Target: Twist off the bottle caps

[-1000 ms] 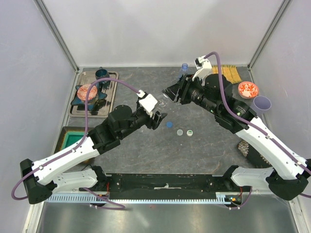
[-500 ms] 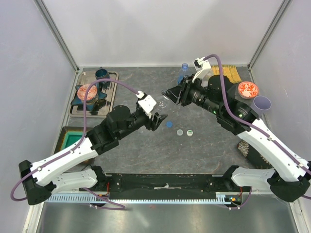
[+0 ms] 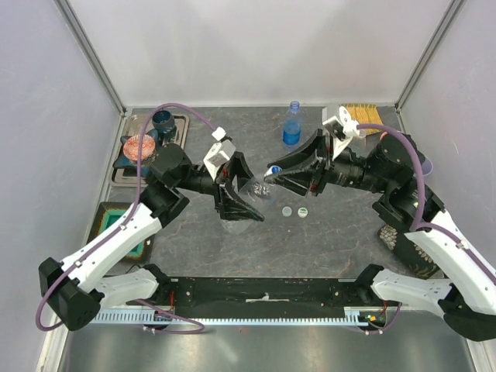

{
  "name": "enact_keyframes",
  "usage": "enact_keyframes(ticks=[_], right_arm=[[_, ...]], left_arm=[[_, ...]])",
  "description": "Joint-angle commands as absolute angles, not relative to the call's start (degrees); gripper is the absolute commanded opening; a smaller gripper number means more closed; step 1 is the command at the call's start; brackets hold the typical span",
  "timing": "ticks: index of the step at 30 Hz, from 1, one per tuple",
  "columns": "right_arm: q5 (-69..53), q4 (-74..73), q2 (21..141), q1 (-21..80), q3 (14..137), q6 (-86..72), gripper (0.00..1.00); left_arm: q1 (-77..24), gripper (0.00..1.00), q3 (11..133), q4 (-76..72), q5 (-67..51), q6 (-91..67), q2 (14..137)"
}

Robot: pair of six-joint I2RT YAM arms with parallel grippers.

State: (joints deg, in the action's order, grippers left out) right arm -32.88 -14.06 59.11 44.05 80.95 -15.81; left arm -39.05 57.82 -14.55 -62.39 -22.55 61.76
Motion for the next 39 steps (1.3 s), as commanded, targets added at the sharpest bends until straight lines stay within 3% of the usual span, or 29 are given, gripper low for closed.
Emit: enact_keyframes(ticks=[1, 9, 16, 18, 21, 27, 35, 39], right_arm=[[-48.24, -8.53, 56.96, 44.82, 77.79, -15.47, 0.0], [-62.39, -3.96, 57.13, 44.82, 76.03, -17.76, 0.0], [-57.94, -4.31, 57.13, 44.82, 74.09, -18.01, 0.0], [-55.91, -5.18, 57.13, 44.82, 74.7, -18.37, 0.19], [-52.48, -6.76, 57.3, 44.74, 76.29, -18.63, 0.33], [-47.73, -7.91, 57.22, 44.74, 77.69, -19.16, 0.47], [-44.13, -11.33, 58.18, 44.82, 81.56, -18.72, 0.56], [-40.62, -13.09, 58.45, 44.82, 82.88, -17.84, 0.73]], left_arm=[[-38.5, 0.4, 59.59, -31.01, -77.16, -39.71, 65.03], [-37.27, 0.4, 58.54, -44.44, -81.82, -49.56, 69.43], [-36.83, 0.4, 58.62, -38.89, -80.6, -46.52, 69.61], [-36.74, 0.4, 59.41, -33.08, -79.11, -42.12, 68.3], [-36.74, 0.41, 60.73, -21.99, -76.73, -33.06, 66.8], [-36.74, 0.41, 61.35, -13.72, -74.97, -26.11, 66.18], [-36.74, 0.42, 61.35, -11.25, -73.92, -23.73, 65.92], [-36.74, 0.42, 61.52, -10.2, -73.3, -22.51, 65.74]])
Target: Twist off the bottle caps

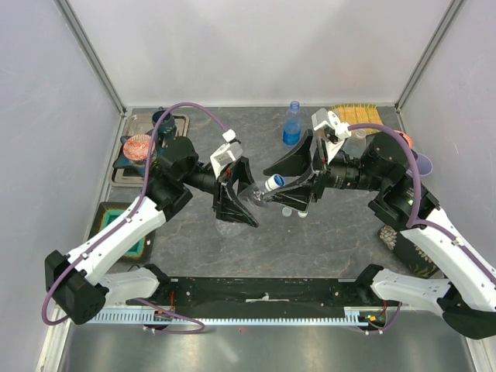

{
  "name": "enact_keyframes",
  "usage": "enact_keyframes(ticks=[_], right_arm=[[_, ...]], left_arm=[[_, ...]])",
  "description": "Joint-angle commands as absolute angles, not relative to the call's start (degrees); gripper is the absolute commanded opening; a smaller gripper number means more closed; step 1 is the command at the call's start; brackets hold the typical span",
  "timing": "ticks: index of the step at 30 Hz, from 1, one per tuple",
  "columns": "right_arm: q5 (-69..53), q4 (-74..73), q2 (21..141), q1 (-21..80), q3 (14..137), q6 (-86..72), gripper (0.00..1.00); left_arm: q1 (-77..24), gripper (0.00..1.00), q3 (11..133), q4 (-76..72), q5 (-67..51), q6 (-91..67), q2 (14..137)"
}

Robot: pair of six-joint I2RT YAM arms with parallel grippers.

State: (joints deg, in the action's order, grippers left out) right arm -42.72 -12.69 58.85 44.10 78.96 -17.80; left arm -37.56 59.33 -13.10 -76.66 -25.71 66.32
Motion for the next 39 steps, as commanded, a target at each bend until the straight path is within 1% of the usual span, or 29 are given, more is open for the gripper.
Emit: enact_keyframes(ticks=[1, 3, 6, 11, 12, 14, 15, 18, 19, 21, 22, 24, 25, 27, 28, 30, 31, 34, 39], right_arm=[[-38.17, -13.62, 58.62, 44.74, 83.58, -17.58, 0.75], [-35.52, -15.2, 59.06, 44.82, 84.46, -17.32, 0.82], [-31.65, -17.22, 60.02, 44.82, 86.04, -16.79, 0.87], [-25.33, -19.16, 60.47, 44.74, 86.84, -16.52, 0.91], [-19.92, -19.25, 60.29, 44.74, 86.92, -17.31, 0.91], [-14.0, -19.77, 60.12, 44.82, 87.36, -18.45, 0.91], [-7.28, -20.21, 60.2, 44.82, 87.71, -20.98, 0.91], [0.6, -23.72, 61.43, 44.82, 90.34, -26.52, 0.9], [3.75, -25.38, 61.78, 44.82, 91.66, -27.93, 0.9], [5.0, -26.45, 62.48, 44.82, 92.81, -29.61, 0.89], [5.88, -27.41, 62.66, 44.82, 93.68, -31.27, 0.89], [6.06, -28.38, 63.8, 44.82, 94.65, -32.34, 0.89], [5.98, -29.69, 64.33, 44.82, 95.7, -33.21, 0.89], [5.8, -30.23, 65.38, 44.82, 96.06, -33.92, 0.89], [5.71, -30.41, 65.74, 44.82, 96.06, -34.27, 0.89], [5.28, -30.24, 66.53, 44.82, 95.98, -35.24, 0.88], [5.1, -30.32, 66.88, 44.82, 95.98, -35.51, 0.88], [4.22, -29.53, 67.67, 44.82, 95.45, -36.21, 0.87], [3.96, -29.53, 68.9, 44.91, 94.57, -35.95, 0.85]], left_arm=[[-36.74, 0.42, 61.52, -9.67, -72.95, -22.24, 65.74], [-36.74, 0.43, 61.7, -9.23, -72.6, -21.8, 65.57], [-36.74, 0.43, 61.96, -8.44, -71.98, -21.18, 65.65], [-36.74, 0.43, 61.87, -7.74, -71.28, -20.66, 65.22], [-36.83, 0.43, 61.79, -7.47, -71.02, -20.13, 65.13], [-37.0, 0.43, 61.87, -6.34, -67.95, -18.9, 64.69], [-37.09, 0.43, 61.79, -4.33, -66.03, -16.63, 64.34], [-38.66, 0.43, 61.0, -0.81, -52.43, -10.58, 62.23], [-39.45, 0.42, 60.56, -0.44, -43.6, -8.89, 61.36], [-41.3, 0.43, 59.42, -0.35, -36.24, -5.73, 59.77], [-41.74, 0.43, 59.24, -0.35, -30.12, -4.93, 59.5], [-43.5, 0.43, 58.98, -0.35, -24.55, -2.65, 59.06], [-44.2, 0.43, 58.89, -0.35, -18.95, -1.85, 58.98], [-46.74, 0.42, 58.89, -0.35, -13.91, -0.1, 59.15], [-47.71, 0.42, 58.89, -0.35, -9.45, 2.09, 59.24], [-50.43, 0.42, 58.97, -0.35, -4.86, 4.47, 59.68], [-51.32, 0.42, 59.06, -0.35, -0.74, 5.18, 60.29], [-53.35, 0.42, 59.15, -0.35, 4.38, 6.5, 60.91], [-54.14, 0.42, 58.97, -0.35, 6.06, 6.86, 60.91]])
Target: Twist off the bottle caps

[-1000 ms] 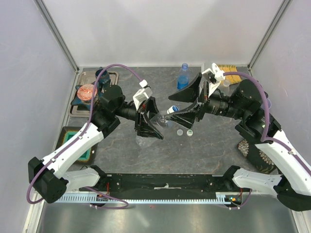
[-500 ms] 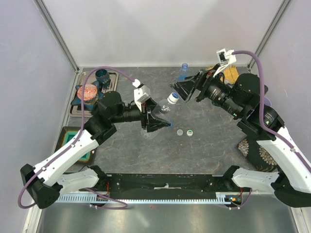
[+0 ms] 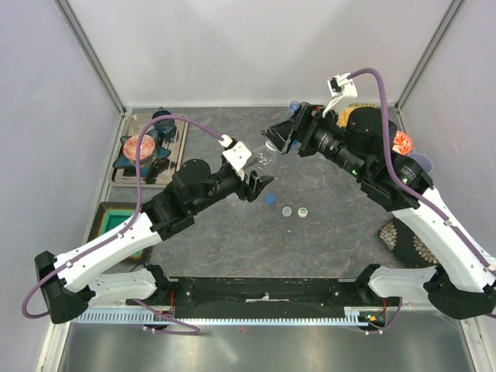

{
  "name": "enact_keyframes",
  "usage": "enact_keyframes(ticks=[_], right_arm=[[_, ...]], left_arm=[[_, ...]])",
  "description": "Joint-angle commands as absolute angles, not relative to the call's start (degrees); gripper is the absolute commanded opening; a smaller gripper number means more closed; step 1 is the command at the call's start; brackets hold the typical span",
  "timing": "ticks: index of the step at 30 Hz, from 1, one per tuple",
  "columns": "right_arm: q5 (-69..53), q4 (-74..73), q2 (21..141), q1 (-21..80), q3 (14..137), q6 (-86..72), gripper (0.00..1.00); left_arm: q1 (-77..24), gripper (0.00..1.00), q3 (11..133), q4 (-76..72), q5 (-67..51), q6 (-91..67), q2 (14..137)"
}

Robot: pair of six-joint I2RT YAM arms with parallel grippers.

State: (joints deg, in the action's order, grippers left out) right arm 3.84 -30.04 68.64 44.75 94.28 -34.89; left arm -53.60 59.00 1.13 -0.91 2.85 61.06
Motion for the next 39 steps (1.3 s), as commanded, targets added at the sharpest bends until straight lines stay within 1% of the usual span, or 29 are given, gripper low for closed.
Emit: enact_keyframes(ticks=[1, 8, 13, 17, 25, 28, 29, 31, 32, 35, 37, 39], right_arm=[[3.69, -29.53, 68.99, 44.83, 94.31, -35.95, 0.84], [2.81, -29.53, 70.13, 44.91, 92.37, -35.51, 0.74], [2.46, -29.09, 70.58, 44.91, 91.58, -35.51, 0.71], [2.81, -28.65, 70.4, 44.91, 91.32, -35.42, 0.65], [3.6, -27.16, 69.52, 44.91, 89.65, -35.33, 0.59], [3.43, -27.07, 69.52, 44.91, 89.21, -35.33, 0.53], [3.43, -27.07, 69.52, 44.91, 89.12, -35.33, 0.48], [3.78, -26.81, 69.17, 44.91, 88.42, -35.33, 0.4], [3.87, -26.63, 68.91, 44.91, 88.07, -35.33, 0.32], [4.92, -26.37, 68.29, 44.91, 87.1, -35.16, 0.24], [5.62, -26.19, 67.94, 44.91, 86.57, -35.16, 0.21], [5.98, -25.93, 67.68, 44.91, 86.4, -34.98, 0.23]], left_arm=[[-54.14, 0.42, 58.97, -0.35, 6.06, 6.94, 61.0], [-54.4, 0.42, 58.97, -0.53, 6.24, 6.86, 60.82], [-54.49, 0.42, 58.8, -0.7, 6.07, 6.86, 60.47], [-54.58, 0.42, 58.45, -0.62, 5.98, 7.03, 60.29], [-54.67, 0.42, 58.36, -0.62, 5.89, 6.94, 60.21], [-54.76, 0.42, 58.36, -0.62, 5.8, 6.94, 60.12], [-54.67, 0.42, 58.36, -0.62, 5.89, 6.94, 60.03], [-54.76, 0.42, 58.45, -0.62, 5.8, 6.94, 60.12], [-54.67, 0.42, 58.45, -0.62, 5.8, 6.86, 60.03], [-54.75, 0.42, 58.27, -0.62, 5.71, 6.59, 60.12], [-54.75, 0.42, 58.18, -0.62, 5.36, 6.59, 60.03], [-54.76, 0.42, 58.18, -0.62, 5.27, 6.5, 60.12]])
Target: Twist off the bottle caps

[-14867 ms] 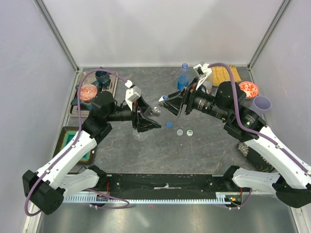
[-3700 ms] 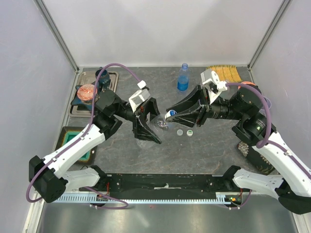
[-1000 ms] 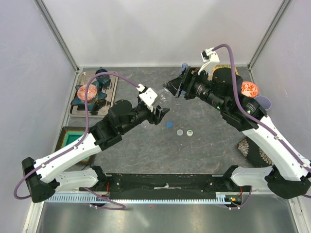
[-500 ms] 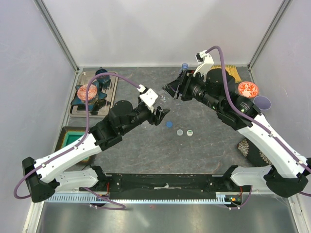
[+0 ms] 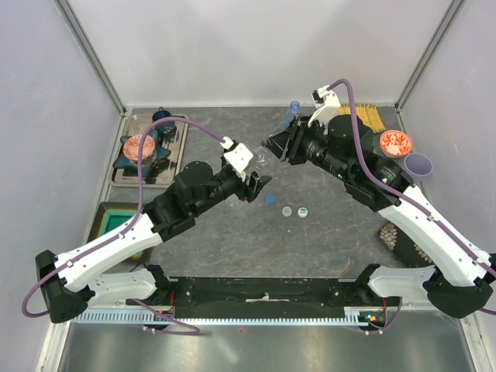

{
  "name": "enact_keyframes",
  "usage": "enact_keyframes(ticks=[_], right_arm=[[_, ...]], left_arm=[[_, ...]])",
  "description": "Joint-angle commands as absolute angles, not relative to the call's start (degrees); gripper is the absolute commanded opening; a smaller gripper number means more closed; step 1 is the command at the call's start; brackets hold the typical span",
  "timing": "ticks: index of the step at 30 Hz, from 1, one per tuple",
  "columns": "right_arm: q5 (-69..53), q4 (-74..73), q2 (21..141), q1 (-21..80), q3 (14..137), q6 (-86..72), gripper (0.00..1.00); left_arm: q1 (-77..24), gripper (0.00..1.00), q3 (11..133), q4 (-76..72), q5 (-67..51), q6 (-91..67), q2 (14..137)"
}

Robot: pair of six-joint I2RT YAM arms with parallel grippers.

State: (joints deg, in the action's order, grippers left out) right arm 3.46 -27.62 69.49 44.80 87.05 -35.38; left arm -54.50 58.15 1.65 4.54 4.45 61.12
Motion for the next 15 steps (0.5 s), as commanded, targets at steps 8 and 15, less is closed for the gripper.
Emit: enact_keyframes(ticks=[8, 15], right_arm=[[5.63, -25.66, 67.94, 44.91, 87.36, -34.89, 0.61], [5.98, -25.49, 68.03, 44.91, 87.71, -34.89, 0.63]], left_arm=[[-54.67, 0.42, 58.1, -0.53, 5.01, 6.33, 59.94], [-54.75, 0.42, 58.1, -0.53, 5.01, 6.5, 60.03]])
